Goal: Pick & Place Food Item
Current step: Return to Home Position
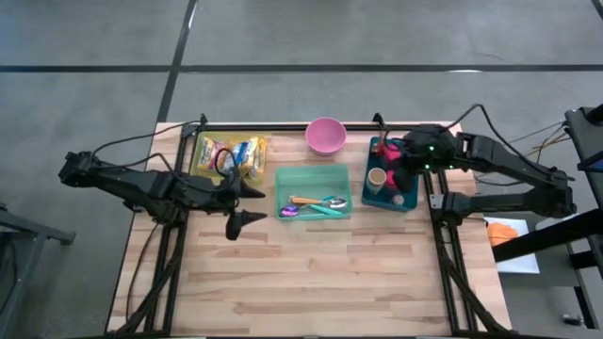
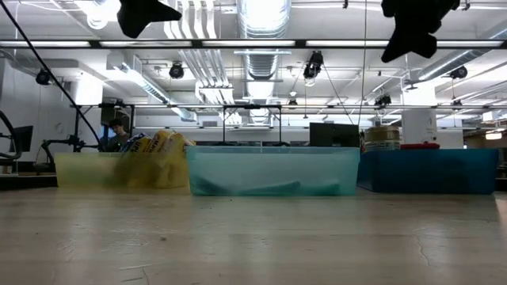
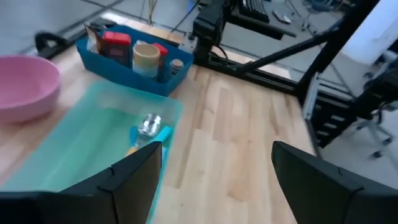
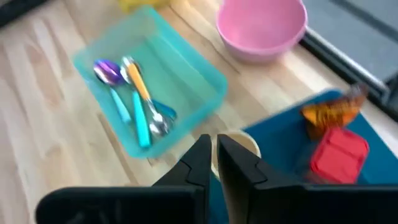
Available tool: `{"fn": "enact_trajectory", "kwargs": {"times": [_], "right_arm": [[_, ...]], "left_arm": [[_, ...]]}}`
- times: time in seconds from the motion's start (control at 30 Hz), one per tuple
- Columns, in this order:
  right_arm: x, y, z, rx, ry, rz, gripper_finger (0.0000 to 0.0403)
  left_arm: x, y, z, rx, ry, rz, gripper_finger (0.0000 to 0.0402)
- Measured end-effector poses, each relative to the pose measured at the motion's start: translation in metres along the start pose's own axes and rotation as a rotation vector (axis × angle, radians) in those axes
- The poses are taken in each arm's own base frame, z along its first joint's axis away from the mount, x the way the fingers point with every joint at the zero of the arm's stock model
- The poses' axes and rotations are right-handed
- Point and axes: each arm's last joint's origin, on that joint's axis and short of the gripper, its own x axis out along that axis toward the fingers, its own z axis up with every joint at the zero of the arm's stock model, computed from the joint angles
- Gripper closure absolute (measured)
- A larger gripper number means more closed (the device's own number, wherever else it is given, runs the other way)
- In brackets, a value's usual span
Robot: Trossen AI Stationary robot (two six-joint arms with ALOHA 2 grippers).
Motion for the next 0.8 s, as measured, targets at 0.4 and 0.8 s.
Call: {"fn": "enact_trajectory", "kwargs": {"times": [0.4,0.8], "right_arm": [[-0.017,0.009,0.000,-0.072,-0.167,0.110,0.0374],[-0.031,0.018,-0.015,-0.161,-0.183,0.215,0.0374]], "left_arm": [[-0.002,0.000,0.001,-0.096,0.002,-0.014,0.0176],[-0.030,0.013,0.001,0.183,-0.026,0.142,0.0378]]}}
